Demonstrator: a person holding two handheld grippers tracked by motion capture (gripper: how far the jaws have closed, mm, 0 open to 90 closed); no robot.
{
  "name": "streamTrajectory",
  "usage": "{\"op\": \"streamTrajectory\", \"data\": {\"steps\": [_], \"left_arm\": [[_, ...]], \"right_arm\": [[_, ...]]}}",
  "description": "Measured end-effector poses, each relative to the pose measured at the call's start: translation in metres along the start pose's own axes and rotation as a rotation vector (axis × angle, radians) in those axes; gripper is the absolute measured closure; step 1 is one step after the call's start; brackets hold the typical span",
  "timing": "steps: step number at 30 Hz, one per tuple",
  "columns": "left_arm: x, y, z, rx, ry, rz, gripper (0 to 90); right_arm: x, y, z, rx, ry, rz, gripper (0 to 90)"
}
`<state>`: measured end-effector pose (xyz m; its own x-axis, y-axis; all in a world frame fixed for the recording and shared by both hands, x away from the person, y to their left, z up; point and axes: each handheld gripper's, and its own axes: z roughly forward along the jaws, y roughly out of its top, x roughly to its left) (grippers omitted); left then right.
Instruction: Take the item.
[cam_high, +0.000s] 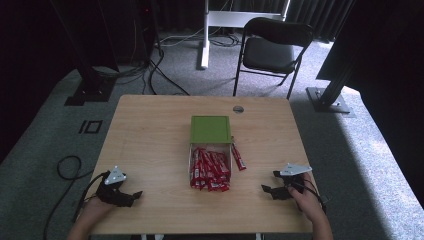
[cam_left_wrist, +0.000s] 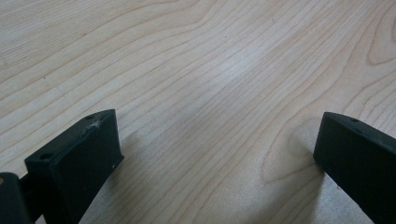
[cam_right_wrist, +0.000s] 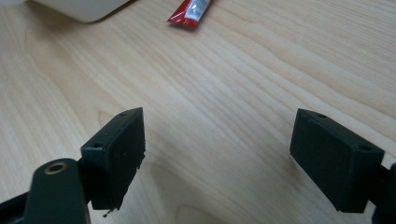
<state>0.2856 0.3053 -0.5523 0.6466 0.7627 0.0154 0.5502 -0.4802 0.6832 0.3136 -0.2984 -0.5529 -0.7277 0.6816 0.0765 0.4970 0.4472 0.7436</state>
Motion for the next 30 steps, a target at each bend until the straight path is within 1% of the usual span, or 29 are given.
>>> {"op": "streamTrajectory", "data": {"steps": [5,6,8,11,12,13,15,16,21,24,30], "left_arm": [[0.0,0.0,0.0,0.0,-0.001,-0.001,1.4],[0.0,0.0,0.0,0.0,-0.001,-0.001,1.5],[0.0,0.0,0.0,0.0,-0.001,-0.001,1.4],[0.0,0.0,0.0,0.0,0.0,-0.001,1.5],[0.0,0.0,0.0,-0.001,-0.001,-0.001,1.5],[0.0,0.0,0.0,0.0,0.0,-0.001,1.5],[0.0,0.0,0.0,0.0,0.0,-0.002,1.5],[0.0,0.0,0.0,0.0,0.0,-0.001,1.5],[0.0,0.0,0.0,0.0,0.0,-0.002,1.5],[0.0,0.0,0.0,-0.001,0.0,-0.002,1.5],[0.0,0.0,0.0,0.0,0.0,-0.002,1.5]], "right_arm": [[0.001,-0.004,-0.002,0.006,0.023,-0.029,17.8],[0.001,-0.006,-0.002,0.007,0.028,-0.027,17.7],[0.001,-0.008,-0.002,0.004,0.034,-0.059,16.9],[0.001,-0.009,-0.004,0.014,0.061,-0.085,16.3],[0.002,-0.01,-0.005,0.014,0.058,-0.098,16.3],[0.001,-0.012,-0.005,0.018,0.054,-0.126,16.2],[0.001,-0.014,-0.007,0.028,0.056,-0.141,12.6],[0.001,-0.015,-0.008,0.032,0.052,-0.149,12.6],[0.002,-0.019,-0.013,0.032,0.055,-0.155,12.6],[0.003,-0.02,-0.014,0.031,0.047,-0.146,12.6],[0.003,-0.02,-0.014,0.031,0.047,-0.145,12.5]]}}
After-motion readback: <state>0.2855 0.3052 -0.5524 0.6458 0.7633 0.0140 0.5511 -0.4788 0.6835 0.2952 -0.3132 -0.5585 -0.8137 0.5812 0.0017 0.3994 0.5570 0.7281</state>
